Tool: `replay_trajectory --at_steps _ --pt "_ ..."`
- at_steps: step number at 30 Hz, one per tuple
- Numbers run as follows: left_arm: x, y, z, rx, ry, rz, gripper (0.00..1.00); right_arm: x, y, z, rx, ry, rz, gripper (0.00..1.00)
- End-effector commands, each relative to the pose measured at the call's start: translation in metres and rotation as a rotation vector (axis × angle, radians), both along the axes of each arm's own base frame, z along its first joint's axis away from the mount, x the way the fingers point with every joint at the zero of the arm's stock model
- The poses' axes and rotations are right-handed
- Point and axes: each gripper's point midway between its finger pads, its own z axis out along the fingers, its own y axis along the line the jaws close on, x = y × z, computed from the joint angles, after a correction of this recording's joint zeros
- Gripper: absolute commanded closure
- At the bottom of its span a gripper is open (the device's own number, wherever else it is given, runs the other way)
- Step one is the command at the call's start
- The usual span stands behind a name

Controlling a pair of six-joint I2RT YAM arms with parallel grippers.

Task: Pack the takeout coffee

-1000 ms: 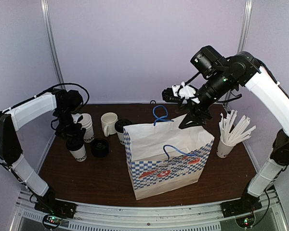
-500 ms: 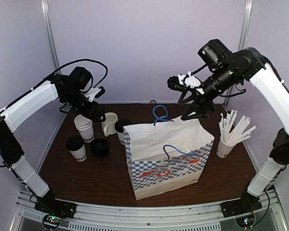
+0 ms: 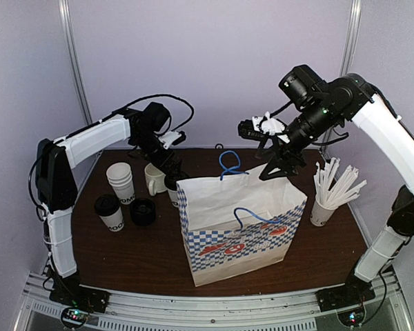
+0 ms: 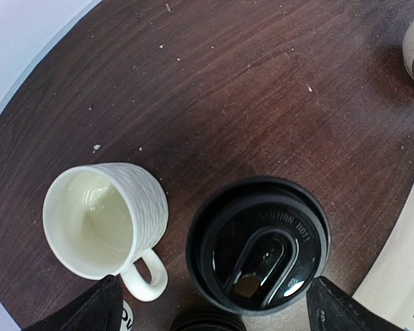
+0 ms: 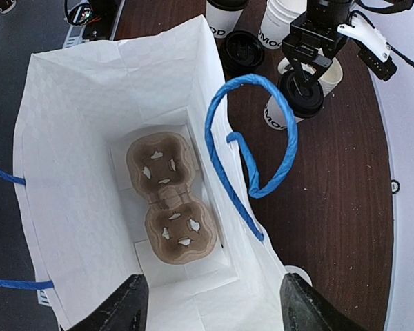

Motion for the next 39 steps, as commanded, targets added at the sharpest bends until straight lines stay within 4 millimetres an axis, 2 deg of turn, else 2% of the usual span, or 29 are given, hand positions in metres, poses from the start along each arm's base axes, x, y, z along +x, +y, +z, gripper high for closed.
replay_trajectory --at_steps 1,8,12,16,23,26,28,30,31,33,39 --pt "0.007 -0.013 0.007 -0.045 -0.005 -0.045 0.03 0.002 -0.004 0.010 0.024 -0.030 -0.027 0.31" --pt "-0.004 -0.024 -0.002 -0.066 0.044 -0.085 0.04 0.013 0.002 0.006 0.029 -0.029 -0.062 0.30" --pt "-0.002 -0.019 -0.011 -0.009 0.034 -0.073 0.03 0.021 0.010 0.000 0.028 -0.009 -0.075 0.24" --pt "-0.004 -0.017 -0.017 0.006 0.048 -0.072 0.03 0.025 0.017 -0.016 -0.006 0.025 -0.065 0.21" --pt "-0.008 -0.014 -0.022 0.022 0.070 -0.082 0.05 0.035 0.027 -0.039 -0.046 0.062 -0.064 0.24" --pt "-0.011 -0.014 -0.024 0.026 0.091 -0.085 0.07 0.039 0.029 -0.050 -0.071 0.071 -0.060 0.33" --pt "-0.012 -0.015 -0.024 0.020 0.099 -0.088 0.09 0.040 0.029 -0.055 -0.085 0.085 -0.058 0.42" --pt "-0.014 -0.017 -0.025 0.012 0.106 -0.095 0.10 0.040 0.029 -0.057 -0.090 0.088 -0.058 0.55" --pt "-0.014 -0.018 -0.025 0.009 0.108 -0.097 0.11 0.041 0.028 -0.057 -0.092 0.085 -0.060 0.67" --pt "-0.015 -0.022 -0.025 0.001 0.110 -0.106 0.12 0.044 0.025 -0.054 -0.090 0.076 -0.070 0.78" --pt "-0.018 -0.027 -0.024 0.013 0.096 -0.133 0.08 0.059 0.010 -0.049 -0.088 0.056 -0.127 0.91"
